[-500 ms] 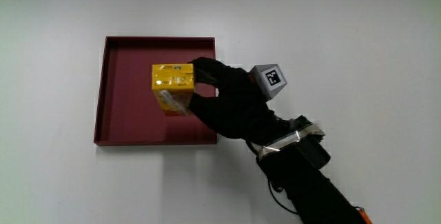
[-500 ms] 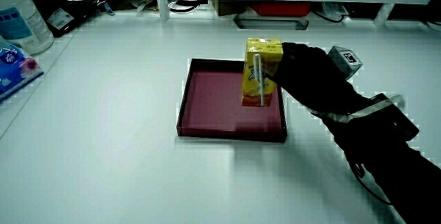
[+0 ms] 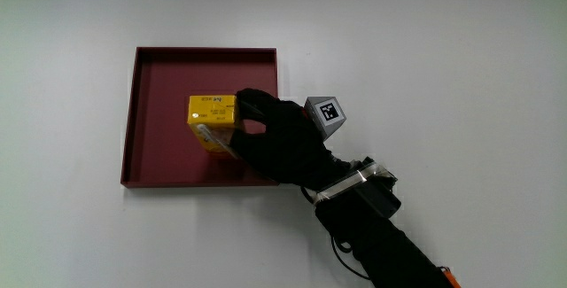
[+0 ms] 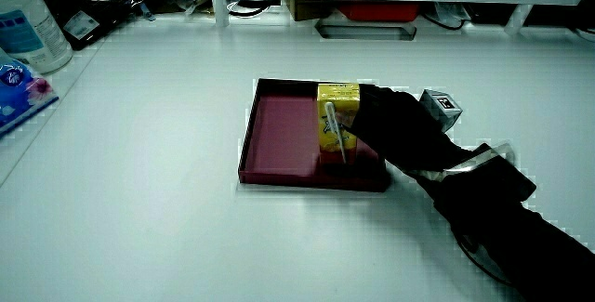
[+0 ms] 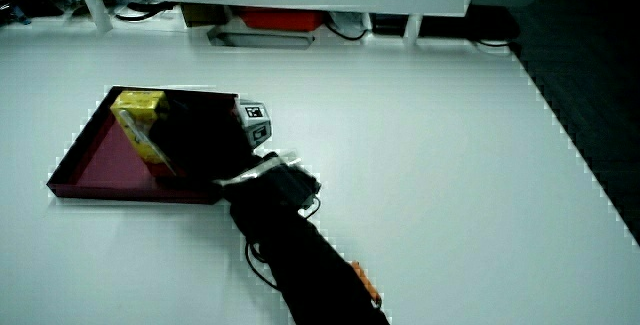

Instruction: Place ice redtea

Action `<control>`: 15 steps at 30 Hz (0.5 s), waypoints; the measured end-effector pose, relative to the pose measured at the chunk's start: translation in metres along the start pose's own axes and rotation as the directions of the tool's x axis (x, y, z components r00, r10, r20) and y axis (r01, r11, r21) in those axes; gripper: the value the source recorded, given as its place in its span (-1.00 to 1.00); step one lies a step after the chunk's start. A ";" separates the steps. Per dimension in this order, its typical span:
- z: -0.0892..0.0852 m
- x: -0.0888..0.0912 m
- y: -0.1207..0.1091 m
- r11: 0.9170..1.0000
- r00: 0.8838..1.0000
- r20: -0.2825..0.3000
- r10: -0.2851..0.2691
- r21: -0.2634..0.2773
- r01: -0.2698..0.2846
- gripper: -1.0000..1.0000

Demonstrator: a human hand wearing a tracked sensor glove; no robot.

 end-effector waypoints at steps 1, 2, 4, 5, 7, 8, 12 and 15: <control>0.001 0.005 0.000 1.000 1.000 0.009 -0.006 -0.004 0.006 0.00; 0.001 0.006 0.000 1.000 1.000 0.010 -0.017 -0.002 0.017 0.00; 0.001 0.010 -0.002 1.000 0.999 -0.034 -0.025 -0.010 0.025 0.00; 0.003 0.014 -0.003 0.999 0.999 -0.039 -0.033 -0.016 0.033 0.00; 0.005 0.017 -0.003 0.999 0.998 -0.045 -0.035 -0.019 0.034 0.00; 0.005 0.017 -0.003 0.999 0.998 -0.047 -0.035 -0.031 0.034 0.00; 0.008 0.019 -0.004 0.999 0.998 -0.049 -0.043 -0.031 0.041 0.00; 0.007 0.019 -0.005 0.999 0.998 -0.036 -0.043 -0.031 0.042 0.00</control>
